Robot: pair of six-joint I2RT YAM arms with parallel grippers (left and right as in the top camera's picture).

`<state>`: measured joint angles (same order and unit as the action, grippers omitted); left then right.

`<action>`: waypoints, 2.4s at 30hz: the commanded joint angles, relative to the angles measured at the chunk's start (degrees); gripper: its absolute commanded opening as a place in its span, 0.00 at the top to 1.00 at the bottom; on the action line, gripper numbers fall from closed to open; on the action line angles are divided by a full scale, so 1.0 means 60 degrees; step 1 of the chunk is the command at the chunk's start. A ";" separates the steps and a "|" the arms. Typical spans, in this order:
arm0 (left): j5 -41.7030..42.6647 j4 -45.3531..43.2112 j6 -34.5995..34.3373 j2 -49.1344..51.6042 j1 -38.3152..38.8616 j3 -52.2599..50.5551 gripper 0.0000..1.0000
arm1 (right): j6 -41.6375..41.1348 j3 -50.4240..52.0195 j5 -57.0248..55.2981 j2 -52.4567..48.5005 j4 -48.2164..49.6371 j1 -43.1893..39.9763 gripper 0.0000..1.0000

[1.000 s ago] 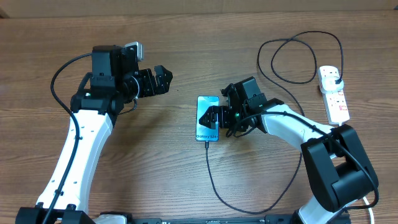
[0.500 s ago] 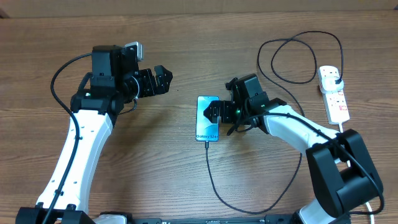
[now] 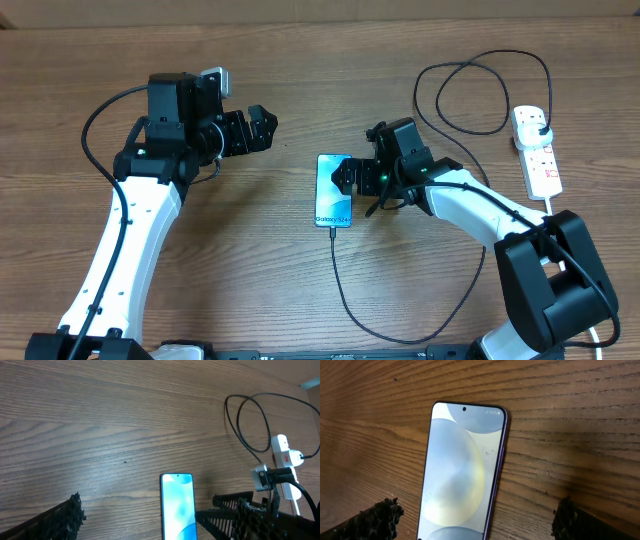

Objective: Plug charger to phone and switch on socket

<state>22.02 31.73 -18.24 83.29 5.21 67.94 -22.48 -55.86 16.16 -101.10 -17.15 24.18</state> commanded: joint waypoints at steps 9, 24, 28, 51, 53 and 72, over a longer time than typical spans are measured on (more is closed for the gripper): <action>-0.0029 -0.0007 -0.0029 -0.0076 -0.0044 0.0073 0.00 | 0.0000 -0.0022 -0.0113 0.0226 -0.0047 0.0011 0.00; -0.0029 -0.0007 -0.0029 -0.0076 -0.0044 0.0073 0.00 | 0.0321 -0.3614 -0.0186 0.0852 -0.4226 -0.0477 0.00; -0.0029 -0.0007 -0.0025 -0.0076 -0.0044 0.0073 0.00 | 0.0430 -0.4838 -0.0739 0.0852 -0.5818 -0.0991 0.00; -0.0029 -0.0007 -0.0025 -0.0076 -0.0044 0.0073 0.00 | 0.1588 -0.5206 -0.1275 0.0849 -0.7854 -0.6575 0.00; -0.0029 -0.0007 -0.0029 -0.0076 -0.0044 0.0073 0.00 | 0.1585 -0.5206 -0.1297 0.0849 -0.7912 -0.6929 0.00; -0.0029 -0.0007 -0.0025 -0.0076 -0.0044 0.0073 0.00 | 0.1574 -0.5060 -0.1577 0.0809 -0.6940 -0.9613 0.00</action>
<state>22.02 31.73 -18.24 83.26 5.21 67.94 -13.45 -86.48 8.49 -96.38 -59.53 -32.38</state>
